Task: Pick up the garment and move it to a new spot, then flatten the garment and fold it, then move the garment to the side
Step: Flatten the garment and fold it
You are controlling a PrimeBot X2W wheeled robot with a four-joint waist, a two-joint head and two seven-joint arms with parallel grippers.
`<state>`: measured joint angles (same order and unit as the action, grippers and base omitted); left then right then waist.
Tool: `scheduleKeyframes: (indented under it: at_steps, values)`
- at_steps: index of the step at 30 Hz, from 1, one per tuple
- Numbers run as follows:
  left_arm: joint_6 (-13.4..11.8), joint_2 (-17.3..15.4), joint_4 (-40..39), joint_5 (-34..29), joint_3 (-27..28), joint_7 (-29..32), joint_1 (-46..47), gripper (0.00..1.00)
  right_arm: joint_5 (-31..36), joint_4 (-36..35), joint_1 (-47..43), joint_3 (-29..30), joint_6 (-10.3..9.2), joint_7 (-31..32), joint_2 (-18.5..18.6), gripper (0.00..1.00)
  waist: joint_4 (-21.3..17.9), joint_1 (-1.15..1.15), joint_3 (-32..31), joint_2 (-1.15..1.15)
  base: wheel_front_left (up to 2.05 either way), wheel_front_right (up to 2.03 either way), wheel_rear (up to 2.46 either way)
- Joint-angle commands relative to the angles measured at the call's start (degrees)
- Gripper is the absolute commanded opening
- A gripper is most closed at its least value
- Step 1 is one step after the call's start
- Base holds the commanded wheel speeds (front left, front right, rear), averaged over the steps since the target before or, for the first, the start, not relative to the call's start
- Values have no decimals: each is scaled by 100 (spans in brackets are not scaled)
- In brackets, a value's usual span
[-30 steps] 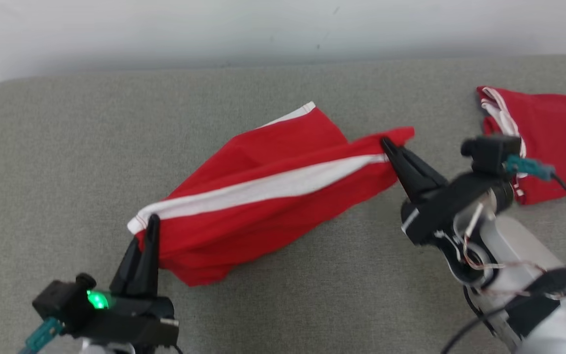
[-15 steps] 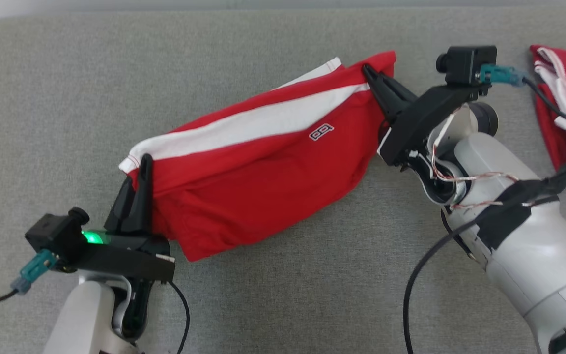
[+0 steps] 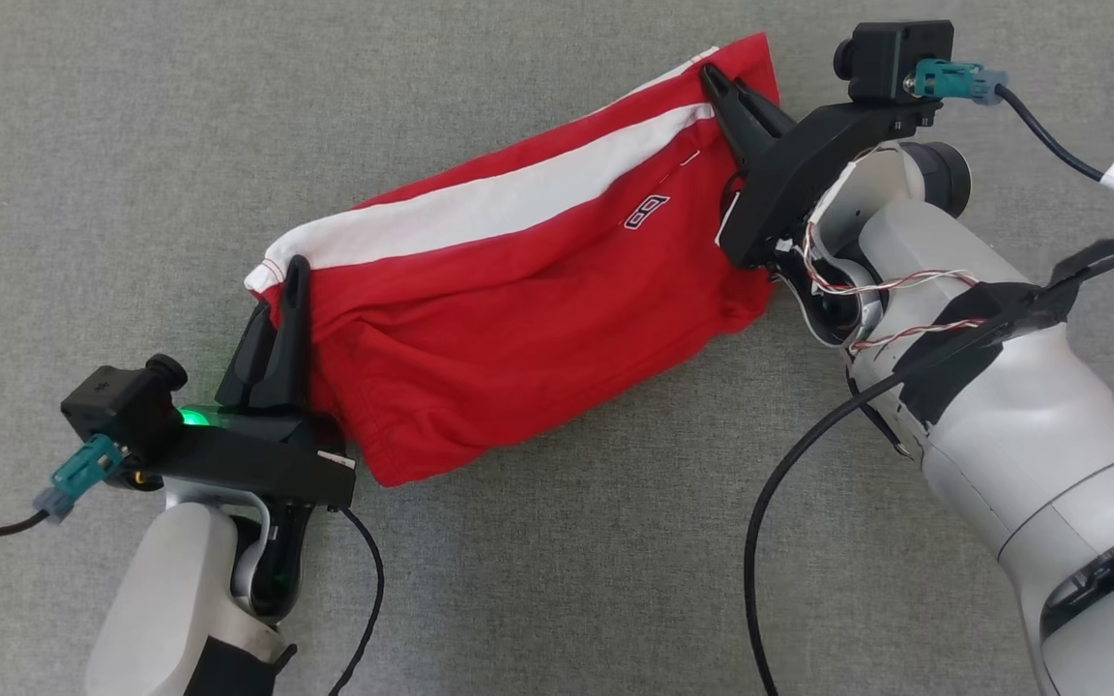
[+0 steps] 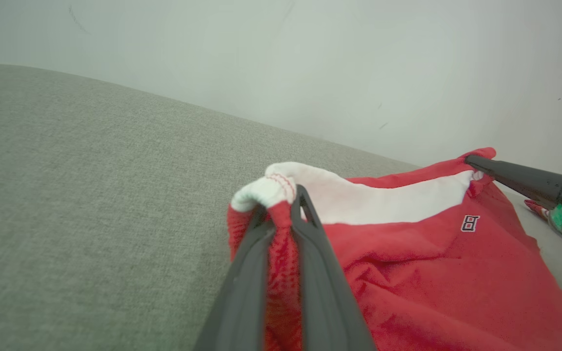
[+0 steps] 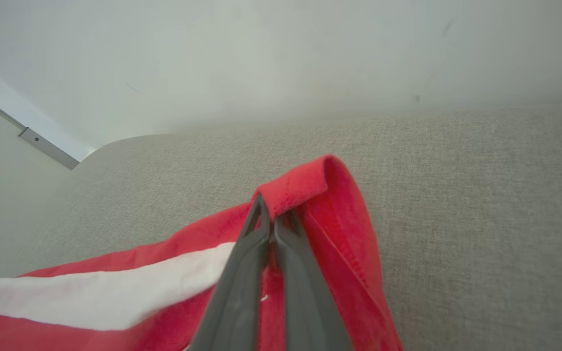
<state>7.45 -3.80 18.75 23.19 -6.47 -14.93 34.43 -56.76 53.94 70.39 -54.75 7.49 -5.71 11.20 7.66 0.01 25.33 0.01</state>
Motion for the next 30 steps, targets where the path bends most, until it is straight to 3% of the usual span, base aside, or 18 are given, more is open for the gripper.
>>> scheduleKeyframes:
  at_steps: [1, 2, 3, 4, 5, 14, 30]
  values:
    - [-3, -2, 47, 26, -4, -20, 52, 0, -44, 63, 75, -69, 1, -58, -44, 0, 21, -1, 20, -1, 0, 0, 0]
    - [-3, 3, 88, -1, -20, -20, 55, 0, -68, 112, 87, -124, 1, -87, -68, 15, 21, -1, 18, -1, 0, 0, 0]
    - [-3, 4, 102, -26, -26, -20, 64, 18, -80, 140, 110, -184, 1, -124, -75, 49, 21, -1, 12, -1, 0, 0, 0]
    - [-3, 4, 111, -56, -21, -20, 64, 58, -101, 169, 122, -225, 1, -166, -68, 91, 21, -1, -4, -1, 0, 0, 0]
    - [-3, 4, 124, -75, -11, -20, 50, 100, -155, 195, 111, -258, 1, -202, -67, 100, 15, -1, -27, -1, 0, 0, 0]
    - [-3, -40, -9, -365, 173, -20, -389, 100, -450, 116, -146, -711, 1, -354, 99, 100, -132, -1, -395, -1, 0, 0, 0]
    - [-122, 58, -1277, -1225, 868, -20, -1795, 100, -754, -245, -1018, -1140, 1, -908, 694, 100, -256, -1, -1178, -1, 0, 0, 0]
